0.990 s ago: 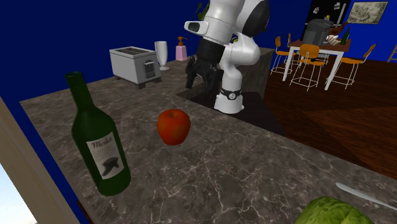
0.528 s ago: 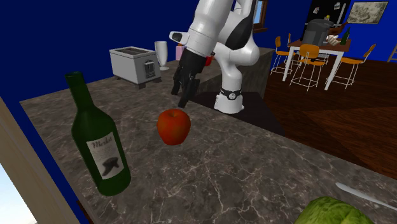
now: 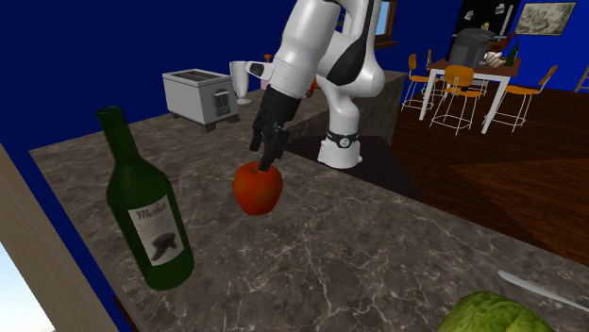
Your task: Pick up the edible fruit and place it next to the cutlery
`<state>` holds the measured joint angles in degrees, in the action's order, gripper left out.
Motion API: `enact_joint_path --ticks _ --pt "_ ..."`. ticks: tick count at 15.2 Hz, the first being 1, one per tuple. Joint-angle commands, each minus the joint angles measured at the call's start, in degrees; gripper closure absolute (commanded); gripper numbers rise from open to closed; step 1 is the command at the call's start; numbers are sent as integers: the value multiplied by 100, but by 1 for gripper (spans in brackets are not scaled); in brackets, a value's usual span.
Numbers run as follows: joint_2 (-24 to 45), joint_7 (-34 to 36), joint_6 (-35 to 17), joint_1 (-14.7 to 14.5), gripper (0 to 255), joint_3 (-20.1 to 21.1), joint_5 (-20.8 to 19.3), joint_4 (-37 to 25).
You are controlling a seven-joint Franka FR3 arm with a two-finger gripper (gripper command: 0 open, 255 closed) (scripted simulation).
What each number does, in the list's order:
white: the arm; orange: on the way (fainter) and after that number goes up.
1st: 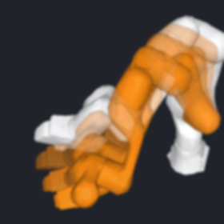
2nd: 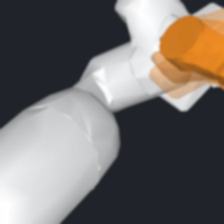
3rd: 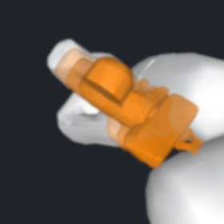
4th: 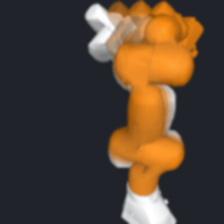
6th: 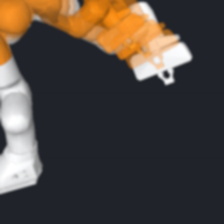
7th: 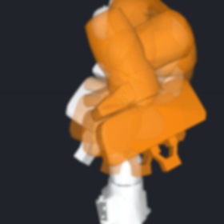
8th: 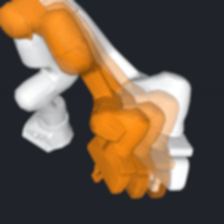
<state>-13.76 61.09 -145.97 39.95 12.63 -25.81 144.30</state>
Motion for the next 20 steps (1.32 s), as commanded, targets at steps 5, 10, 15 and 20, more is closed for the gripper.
enact_joint_path --ticks 5,10,15,20 --pt "5 3 -6 2 255 0 -5 0" --pt "5 3 -6 2 255 0 -5 0" --pt "-46 -59 67 -20 255 -13 56 -30" --pt "-278 -335 440 -119 255 -76 318 -205"
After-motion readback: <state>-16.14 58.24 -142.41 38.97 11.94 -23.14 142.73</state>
